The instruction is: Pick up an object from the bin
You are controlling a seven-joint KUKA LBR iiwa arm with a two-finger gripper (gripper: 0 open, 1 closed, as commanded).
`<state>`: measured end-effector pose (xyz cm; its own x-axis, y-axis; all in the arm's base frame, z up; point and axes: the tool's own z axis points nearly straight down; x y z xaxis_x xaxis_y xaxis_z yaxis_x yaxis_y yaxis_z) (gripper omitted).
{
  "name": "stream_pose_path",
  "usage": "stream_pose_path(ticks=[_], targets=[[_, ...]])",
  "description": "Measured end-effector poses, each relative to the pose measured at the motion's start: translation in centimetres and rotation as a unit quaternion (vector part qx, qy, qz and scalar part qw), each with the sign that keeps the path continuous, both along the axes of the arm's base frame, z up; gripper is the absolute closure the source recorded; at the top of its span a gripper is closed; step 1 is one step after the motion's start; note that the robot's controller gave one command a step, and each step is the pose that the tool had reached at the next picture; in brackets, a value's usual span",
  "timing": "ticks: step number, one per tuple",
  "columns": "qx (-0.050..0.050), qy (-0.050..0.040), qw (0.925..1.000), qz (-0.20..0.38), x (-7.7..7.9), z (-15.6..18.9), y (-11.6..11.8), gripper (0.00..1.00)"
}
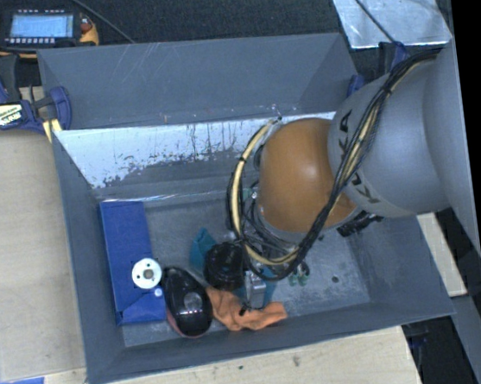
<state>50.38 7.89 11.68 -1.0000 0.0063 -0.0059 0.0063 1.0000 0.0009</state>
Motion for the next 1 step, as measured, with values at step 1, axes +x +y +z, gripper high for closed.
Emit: stream_pose_path(ticks=[1], targets=[[-0.003, -0.0033, 0.9997, -0.023, 1.26, -3.15, 2.83, 1.00]])
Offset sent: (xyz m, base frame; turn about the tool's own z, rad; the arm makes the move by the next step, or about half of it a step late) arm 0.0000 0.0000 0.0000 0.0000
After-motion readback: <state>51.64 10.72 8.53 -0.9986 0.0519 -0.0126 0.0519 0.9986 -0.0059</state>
